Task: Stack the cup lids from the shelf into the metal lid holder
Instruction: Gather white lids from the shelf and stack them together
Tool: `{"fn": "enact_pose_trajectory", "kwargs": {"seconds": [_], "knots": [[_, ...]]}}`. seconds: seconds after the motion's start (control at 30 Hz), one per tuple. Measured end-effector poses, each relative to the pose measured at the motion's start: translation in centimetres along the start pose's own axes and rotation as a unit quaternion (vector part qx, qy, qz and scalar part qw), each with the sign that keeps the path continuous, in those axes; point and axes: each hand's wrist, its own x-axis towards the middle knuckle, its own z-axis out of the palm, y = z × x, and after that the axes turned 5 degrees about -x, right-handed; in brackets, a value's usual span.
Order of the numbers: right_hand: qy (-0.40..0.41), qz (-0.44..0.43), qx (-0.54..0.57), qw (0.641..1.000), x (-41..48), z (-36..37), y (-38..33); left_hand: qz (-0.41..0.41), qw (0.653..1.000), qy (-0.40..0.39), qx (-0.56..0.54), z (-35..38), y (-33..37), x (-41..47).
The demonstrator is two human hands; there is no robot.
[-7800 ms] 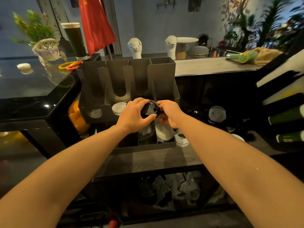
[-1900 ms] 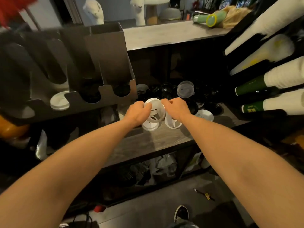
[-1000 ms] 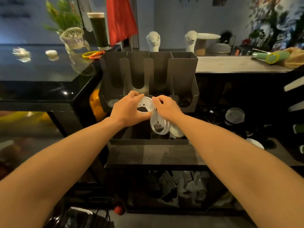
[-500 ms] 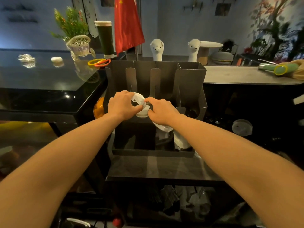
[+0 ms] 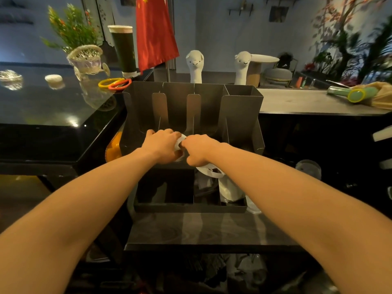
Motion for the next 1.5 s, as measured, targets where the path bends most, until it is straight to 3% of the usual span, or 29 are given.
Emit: {"fn": "enact_pose_trajectory", "kwargs": {"seconds": [0.13, 0.27, 0.77, 0.93, 1.1, 1.2, 1.33, 1.5], "knots": [[-0.060, -0.014, -0.056, 0.997, 0.9, 0.1, -0.5, -0.002, 0.995, -0.056, 0.077, 1.0, -0.3, 0.4], [-0.043, -0.016, -0.097, 0.994, 1.4, 0.1, -0.6, -0.021, 0.990, -0.076, 0.120, 1.2, 0.3, 0.4], [-0.040, 0.015, -0.065, 0.997, 1.5, 1.4, -0.9, -0.046, 0.986, -0.107, 0.122, 0.8, 0.8, 0.3], [0.006, 0.004, -0.031, 0.999, 0.9, 1.3, -0.7, -0.049, 0.998, -0.025, -0.007, 0.5, 1.0, -0.9], [0.122, 0.001, 0.075, 0.990, -0.4, 1.8, 0.0, 0.048, 0.973, 0.194, -0.117, 1.6, 0.4, -4.5], [0.228, 0.013, 0.148, 0.962, -1.3, 2.3, 0.2, 0.062, 0.950, 0.241, -0.191, 2.0, 0.5, -6.2], [0.346, 0.073, 0.324, 0.878, -2.3, 2.5, -0.6, 0.069, 0.932, 0.219, -0.281, 2.2, 2.5, -8.2], [0.352, 0.200, 0.526, 0.748, -2.9, 2.6, -1.5, 0.049, 0.915, 0.205, -0.344, 2.6, 4.4, -9.3]]}}
